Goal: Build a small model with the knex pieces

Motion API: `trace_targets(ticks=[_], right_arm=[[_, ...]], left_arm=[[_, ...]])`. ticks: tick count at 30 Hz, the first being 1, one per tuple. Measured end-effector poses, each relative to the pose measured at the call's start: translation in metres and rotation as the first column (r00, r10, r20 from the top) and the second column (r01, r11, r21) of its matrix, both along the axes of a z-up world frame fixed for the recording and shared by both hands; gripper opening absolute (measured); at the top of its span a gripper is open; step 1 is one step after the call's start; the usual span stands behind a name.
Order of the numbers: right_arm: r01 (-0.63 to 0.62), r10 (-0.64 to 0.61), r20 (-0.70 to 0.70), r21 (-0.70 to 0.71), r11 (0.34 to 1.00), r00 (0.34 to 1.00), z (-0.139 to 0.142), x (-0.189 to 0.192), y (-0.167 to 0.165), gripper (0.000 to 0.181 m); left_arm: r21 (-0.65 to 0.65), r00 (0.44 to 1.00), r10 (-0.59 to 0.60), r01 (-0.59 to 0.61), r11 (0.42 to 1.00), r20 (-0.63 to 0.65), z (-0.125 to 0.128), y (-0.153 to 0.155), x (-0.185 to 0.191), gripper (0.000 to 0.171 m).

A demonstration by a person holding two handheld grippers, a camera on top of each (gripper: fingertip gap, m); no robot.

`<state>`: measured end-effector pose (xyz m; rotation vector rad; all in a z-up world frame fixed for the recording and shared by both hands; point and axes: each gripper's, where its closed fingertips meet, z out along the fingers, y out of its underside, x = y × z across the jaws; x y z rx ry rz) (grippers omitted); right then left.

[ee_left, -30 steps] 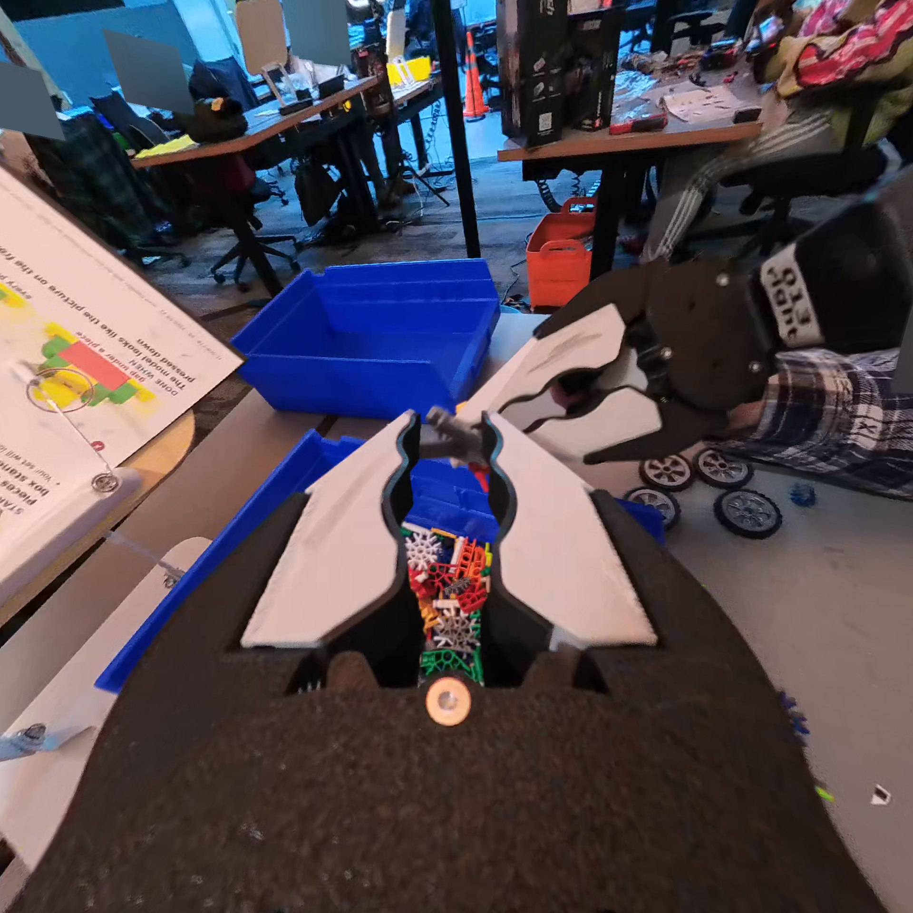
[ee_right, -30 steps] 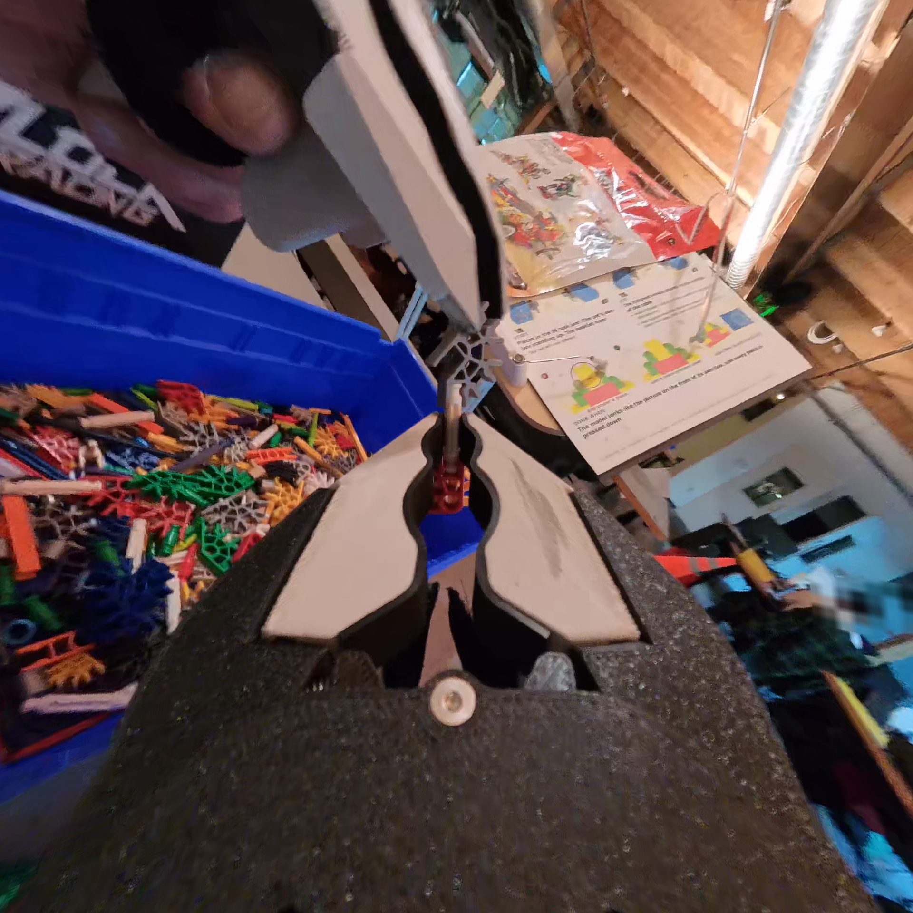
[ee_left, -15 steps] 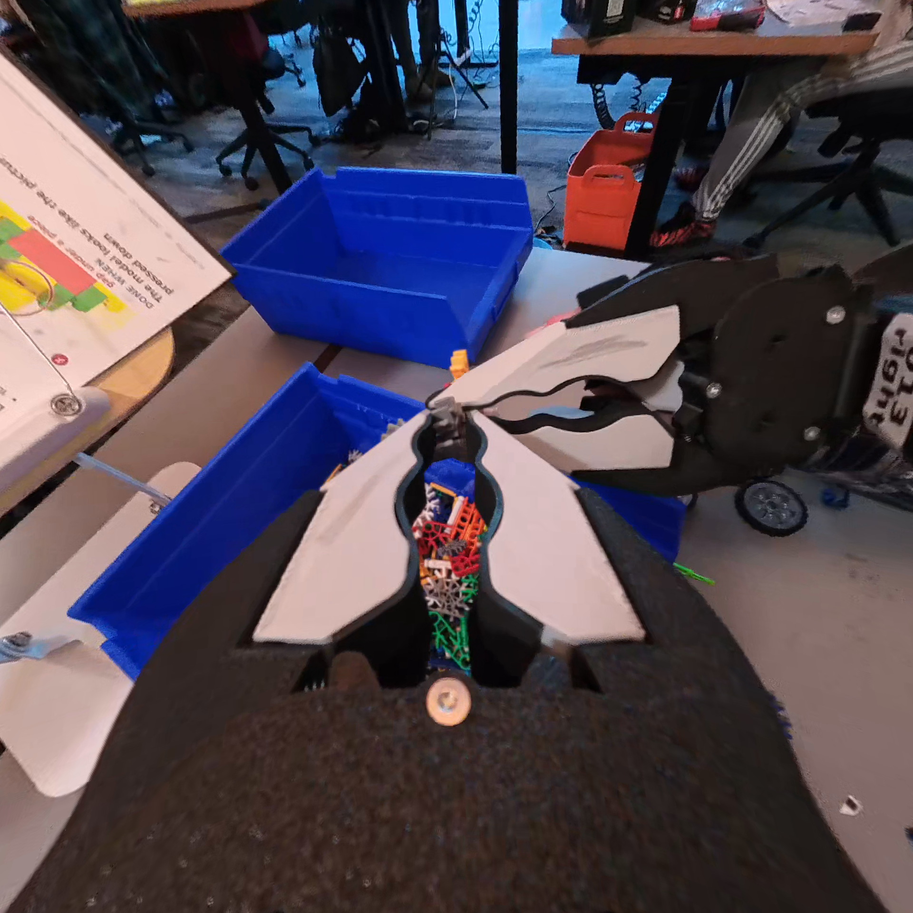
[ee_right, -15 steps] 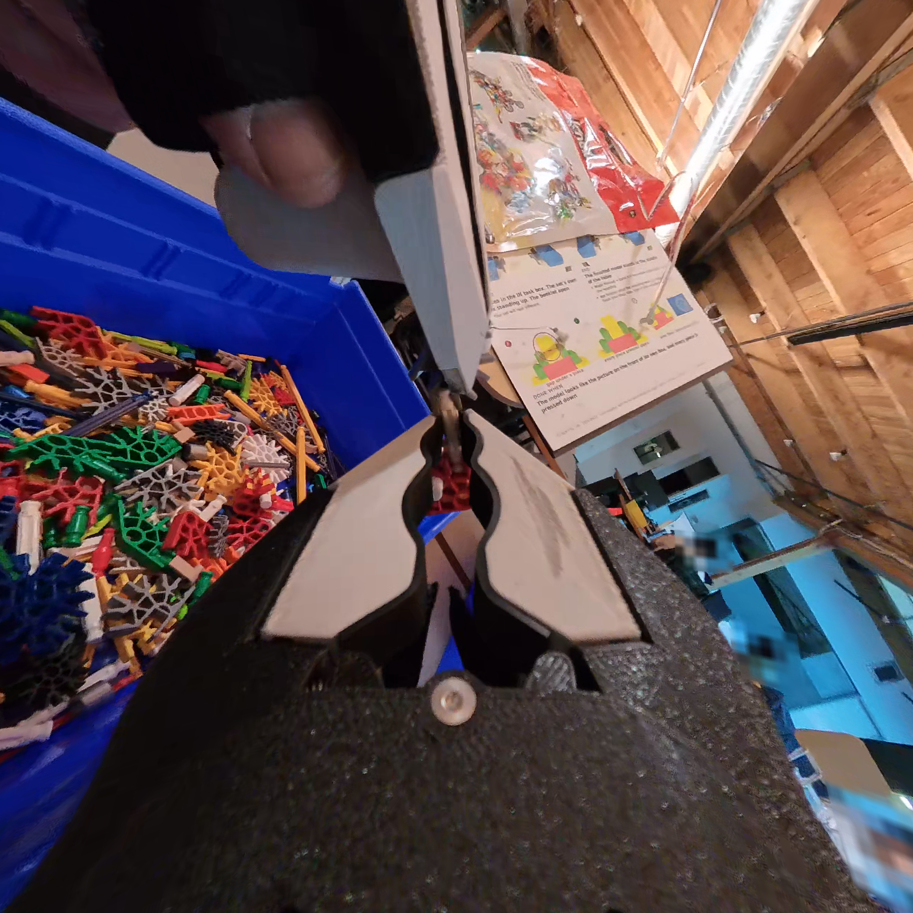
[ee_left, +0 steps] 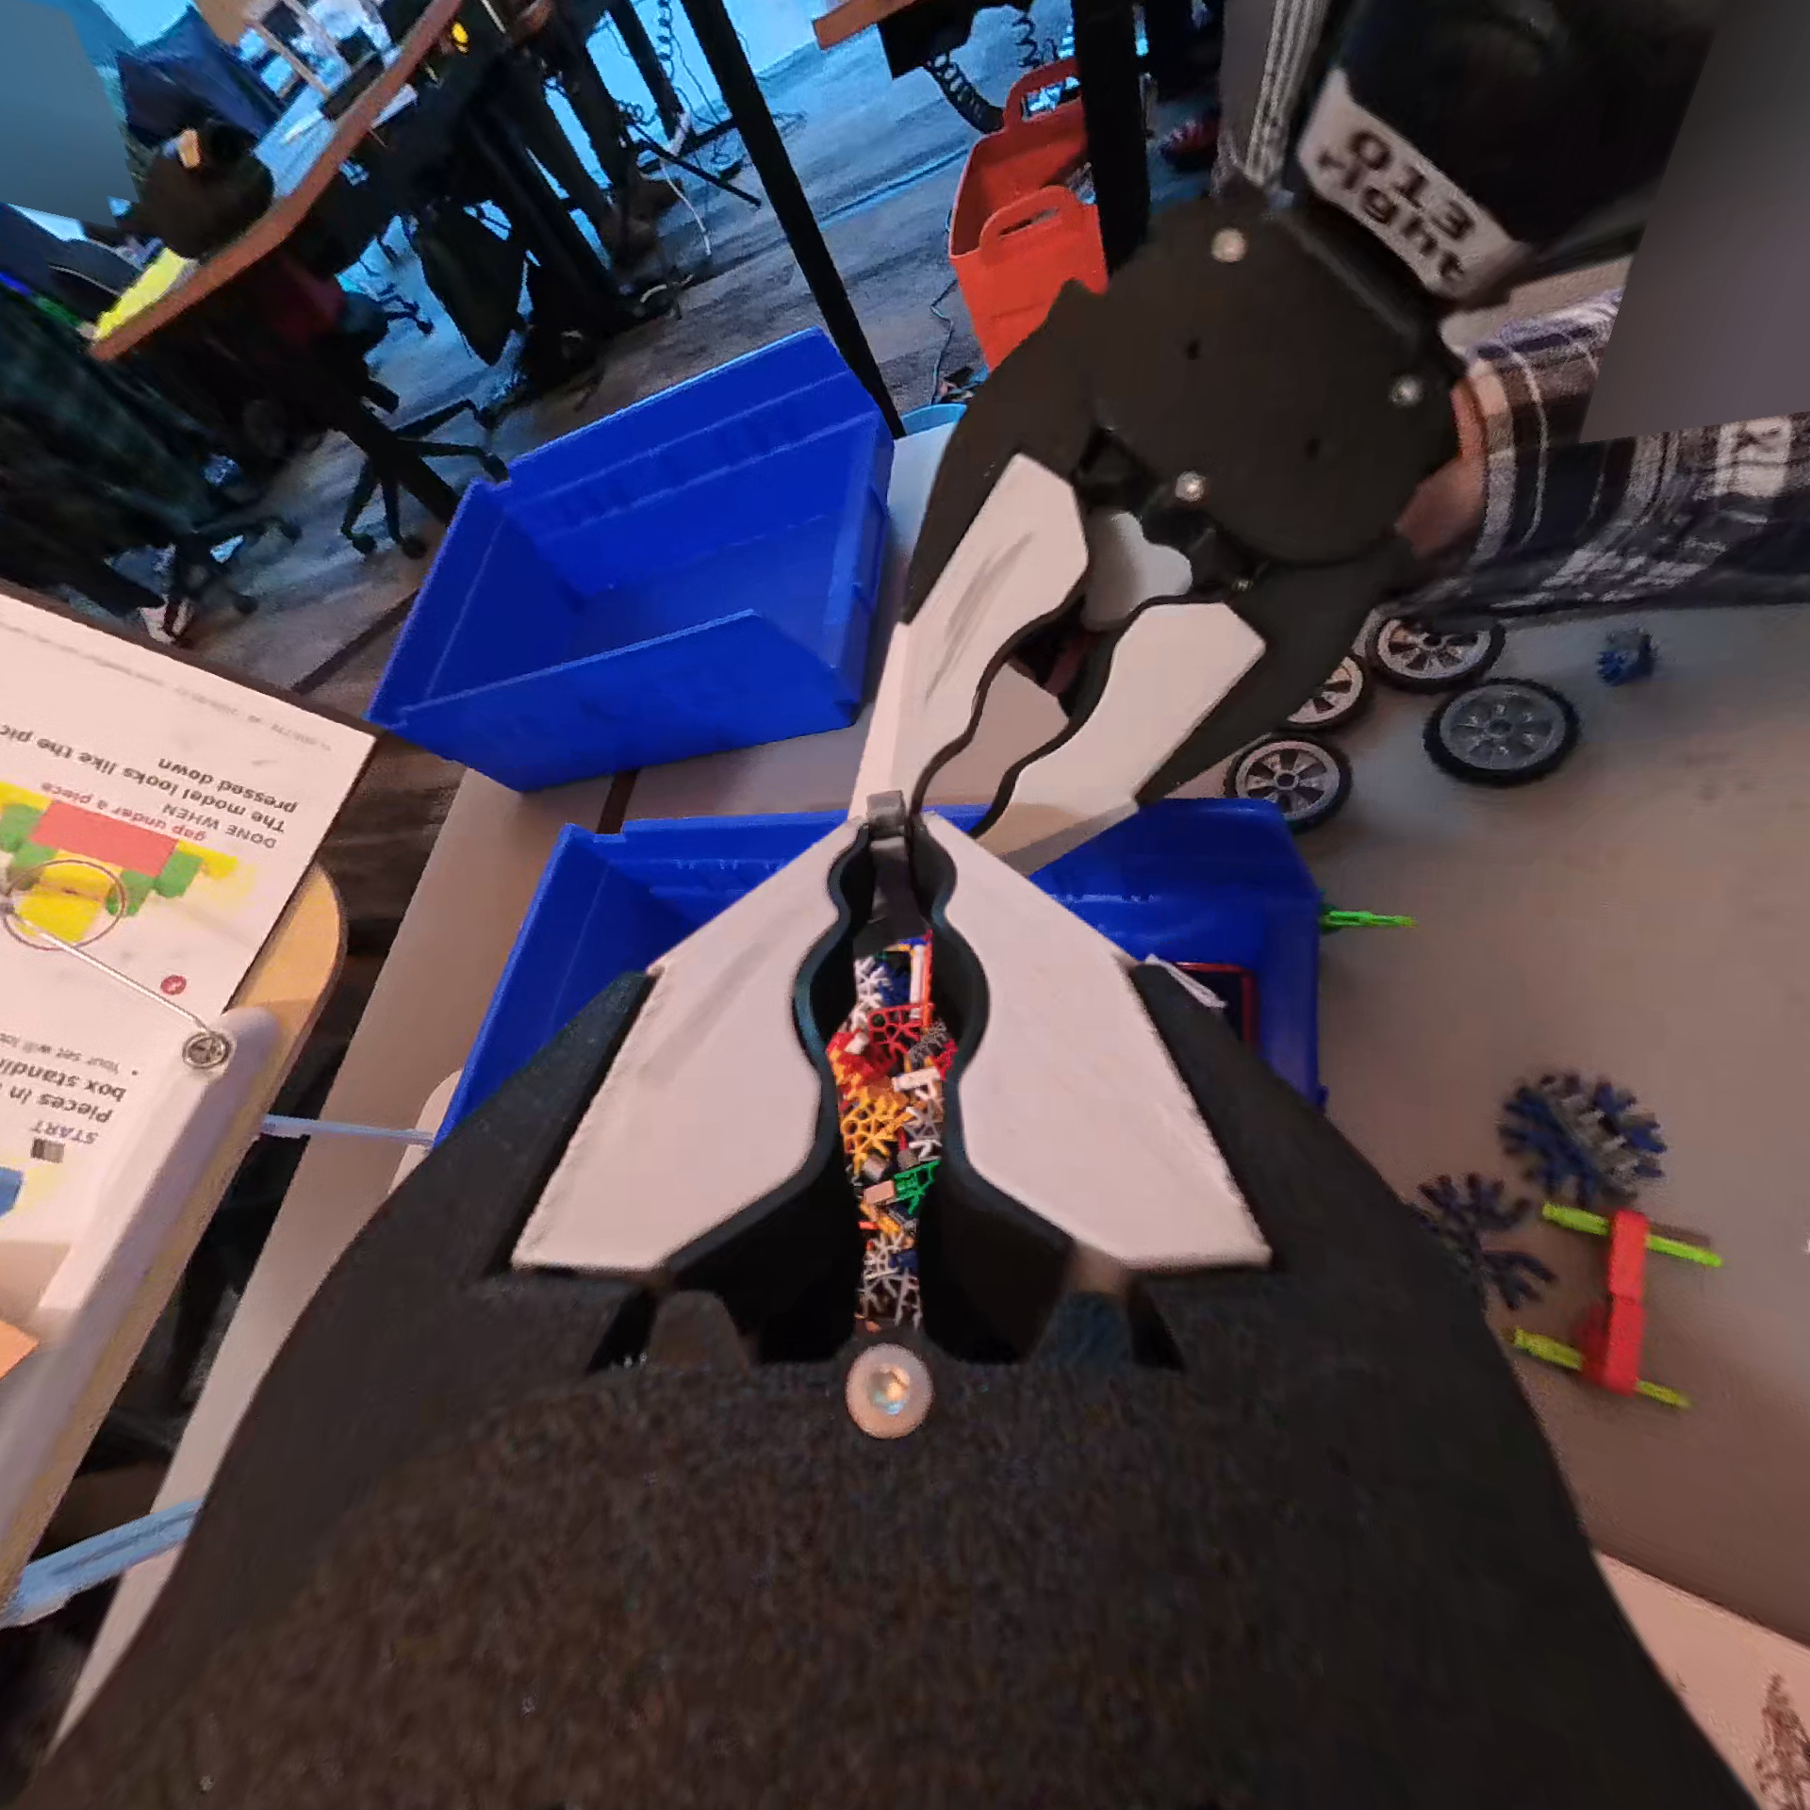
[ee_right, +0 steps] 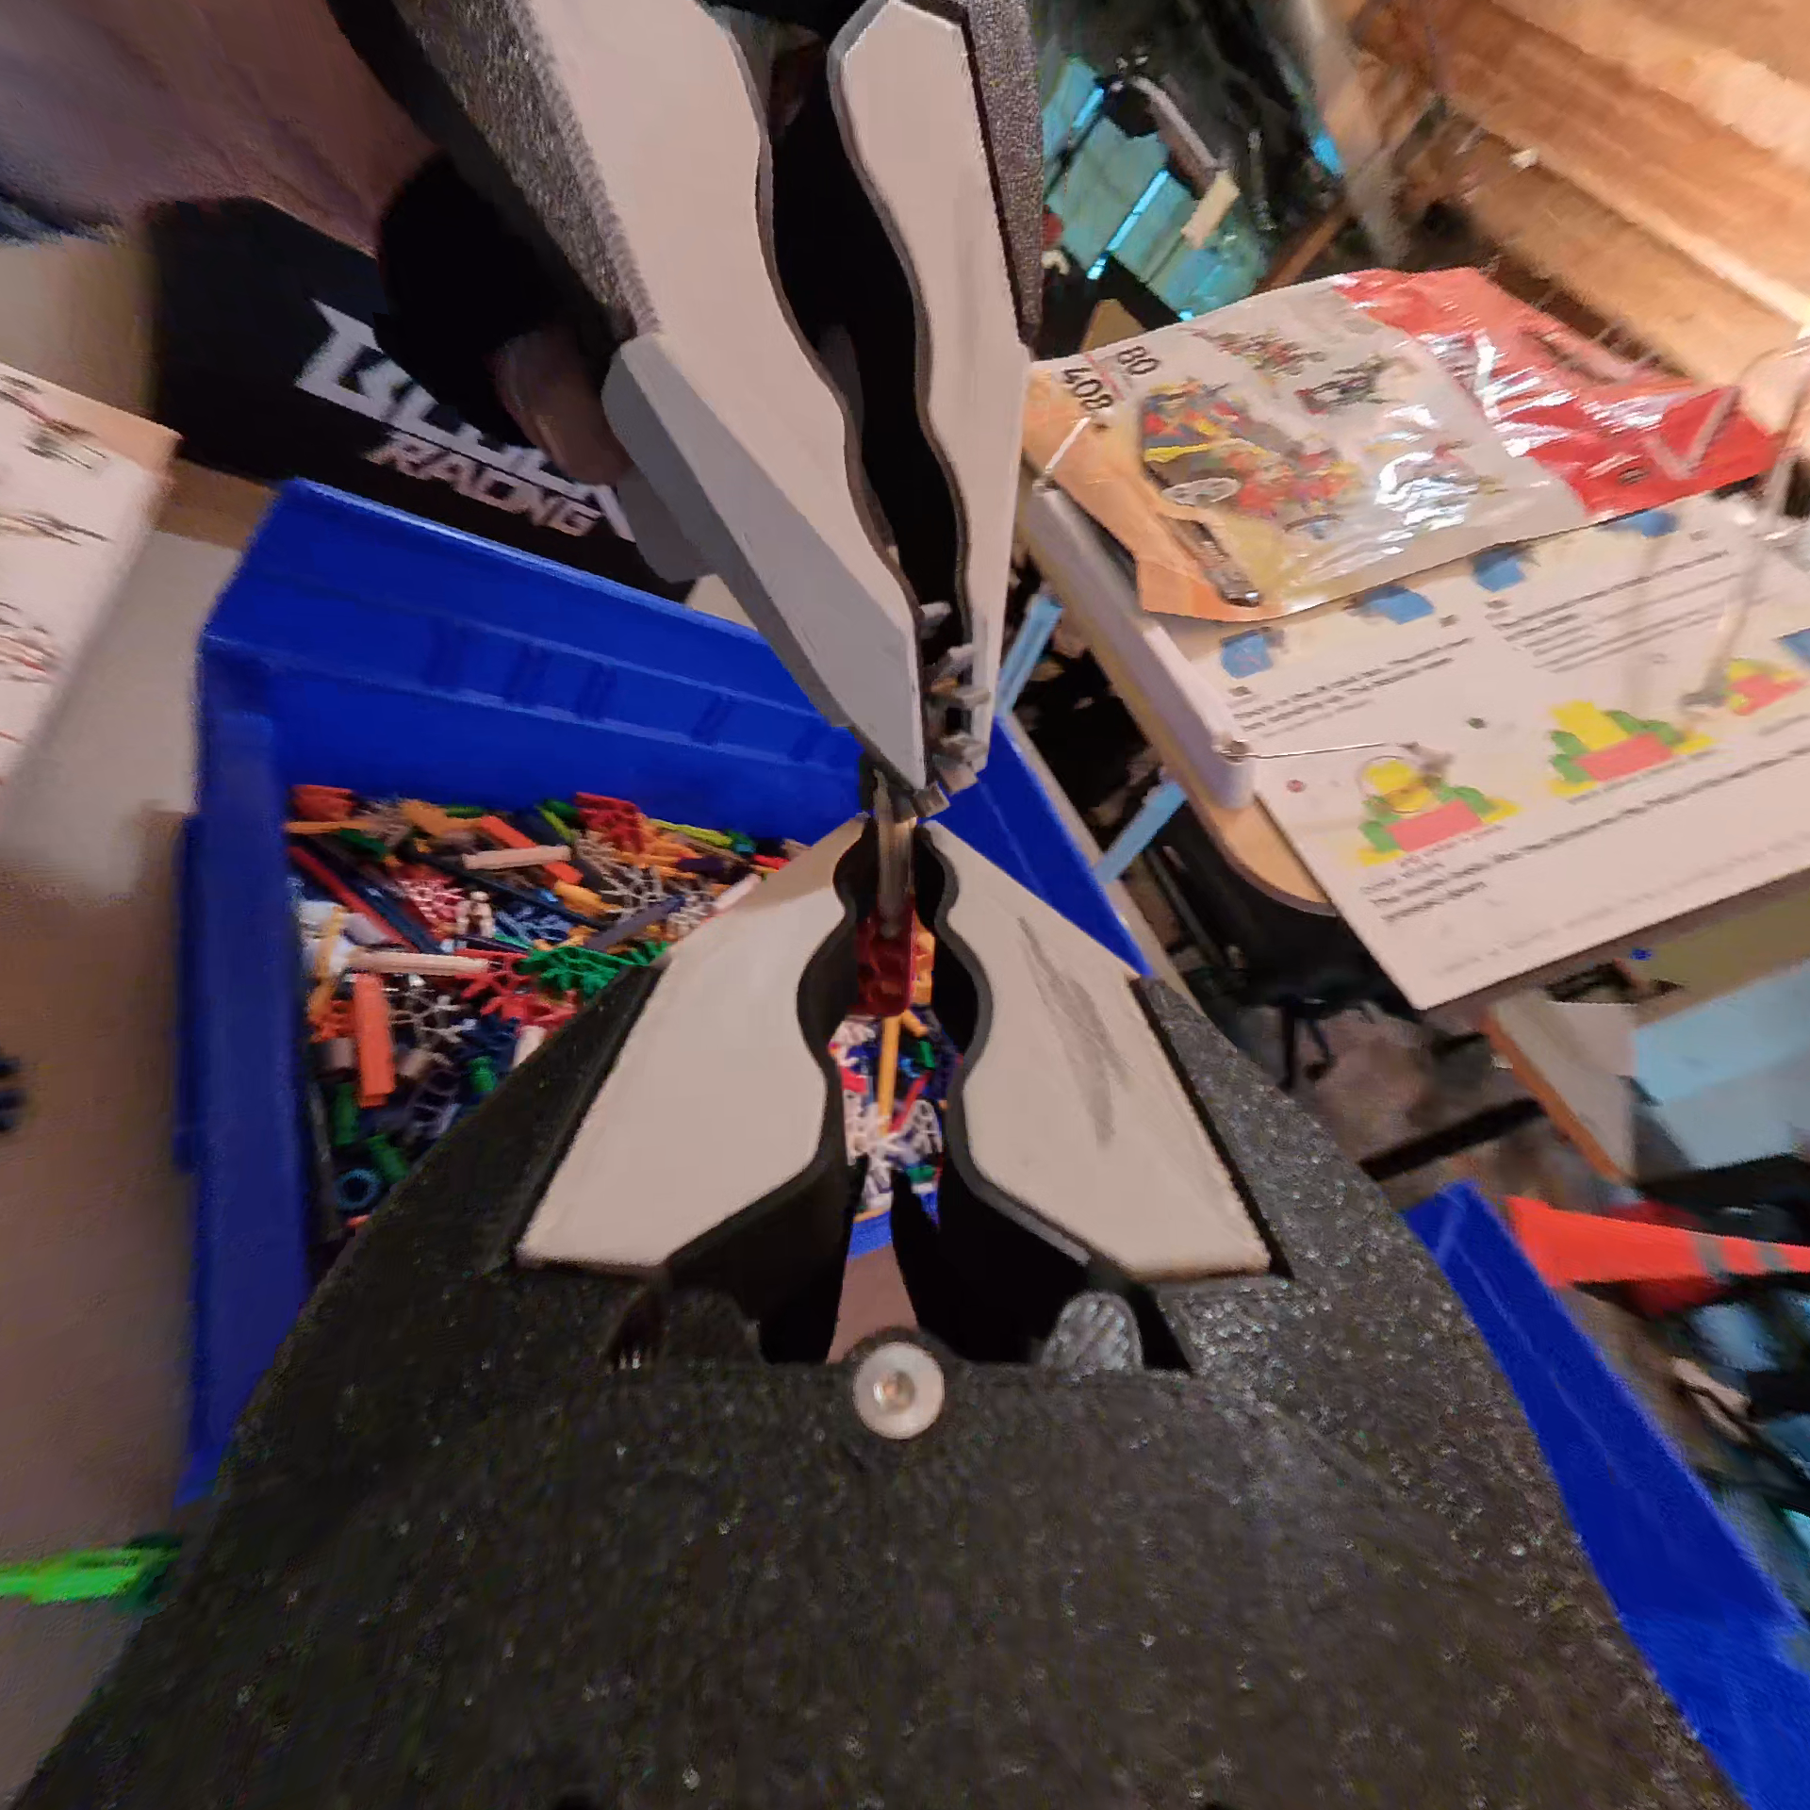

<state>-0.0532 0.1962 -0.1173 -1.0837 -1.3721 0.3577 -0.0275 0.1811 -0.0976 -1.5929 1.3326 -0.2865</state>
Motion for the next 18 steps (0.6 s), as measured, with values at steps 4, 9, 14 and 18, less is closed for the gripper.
trace_targets(ticks=[4,9,14,18], right_arm=[[-0.094,0.099,0.027,-0.129,0.987,0.995,-0.013,-0.004,-0.01,0.005],[-0.298,0.319,0.048,-0.249,0.922,0.947,-0.023,-0.003,-0.045,0.006],[-0.282,0.302,0.034,-0.275,0.919,0.953,-0.022,-0.005,-0.042,0.004],[-0.196,0.204,-0.011,-0.335,0.922,0.979,-0.021,-0.007,-0.022,0.004]], left_arm=[[0.051,0.988,-0.037,0.045,0.998,-0.148,-0.013,-0.009,0.0,0.004],[0.017,0.955,-0.158,0.168,0.986,-0.251,-0.021,-0.042,0.005,0.003],[0.089,0.947,-0.099,0.131,0.987,-0.305,-0.019,-0.035,0.003,0.003],[0.188,0.939,0.002,0.067,0.98,-0.343,-0.02,-0.014,0.0,0.004]])
